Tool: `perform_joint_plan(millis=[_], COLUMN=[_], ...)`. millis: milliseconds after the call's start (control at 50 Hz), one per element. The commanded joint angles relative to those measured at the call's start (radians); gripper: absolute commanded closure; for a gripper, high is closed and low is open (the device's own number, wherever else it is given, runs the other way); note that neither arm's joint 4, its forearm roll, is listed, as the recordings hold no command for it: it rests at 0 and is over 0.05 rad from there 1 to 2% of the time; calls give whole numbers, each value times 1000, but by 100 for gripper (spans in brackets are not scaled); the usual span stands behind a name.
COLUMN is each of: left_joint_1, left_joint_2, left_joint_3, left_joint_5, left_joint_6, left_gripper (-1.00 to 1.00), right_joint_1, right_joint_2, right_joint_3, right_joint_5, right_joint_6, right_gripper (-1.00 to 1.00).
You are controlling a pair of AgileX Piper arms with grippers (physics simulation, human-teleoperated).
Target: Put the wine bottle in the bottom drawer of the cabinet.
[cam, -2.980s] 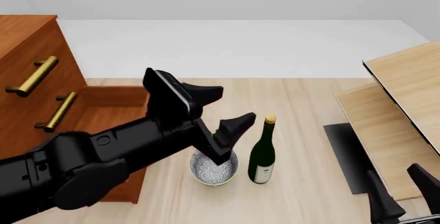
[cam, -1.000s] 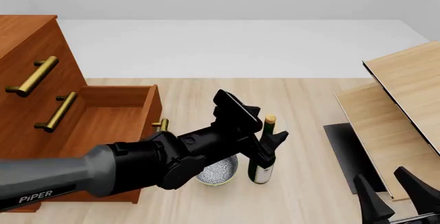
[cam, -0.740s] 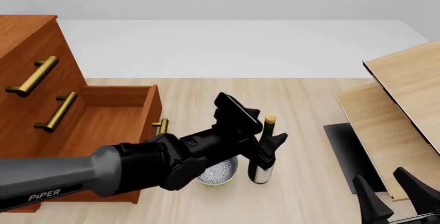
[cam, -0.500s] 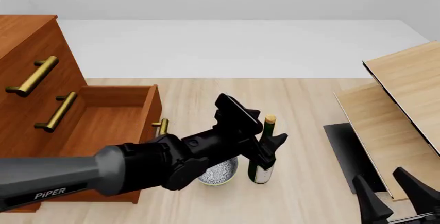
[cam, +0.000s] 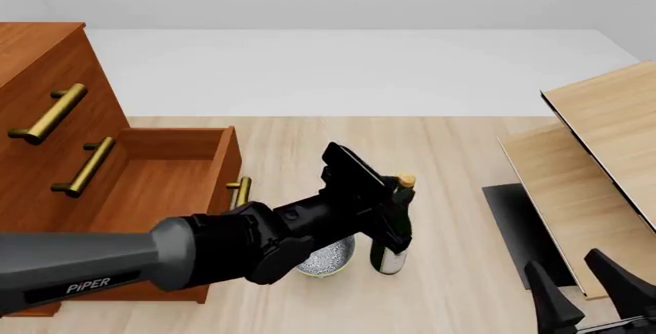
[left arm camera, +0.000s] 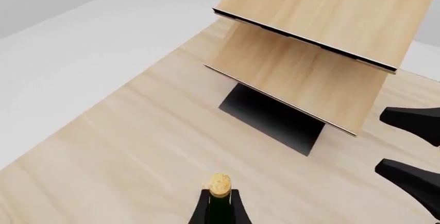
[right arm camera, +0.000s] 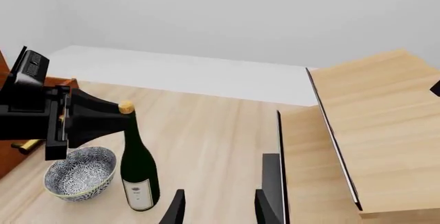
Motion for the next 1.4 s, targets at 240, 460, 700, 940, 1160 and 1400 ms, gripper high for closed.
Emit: perform_joint_plan(millis=[240, 460, 700, 940, 1160, 1400], left_joint_1=[-10, -4, -1, -8, 3, 13], left_joint_2=[2, -19, -52, -104, -170, -247], left_joint_3=[-5, -15, -36, -67, -108, -157], left_joint_5=[11, 24, 50, 103, 172, 258], left_joint_6=[-22, -14, -3, 4, 18, 33], left_gripper=[100, 100, 100, 100, 100, 100], right_joint_1=[-2, -3, -2, 1, 3, 5], right_joint_2=[-10, -14, -23, -28, -25, -33], right_joint_3=[0, 0, -1, -3, -6, -9], right_joint_5=[11, 17, 22, 25, 22, 32], right_joint_6=[-2, -4, -8, -16, -23, -32], right_gripper=[-100, -100, -100, -100, -100, -100])
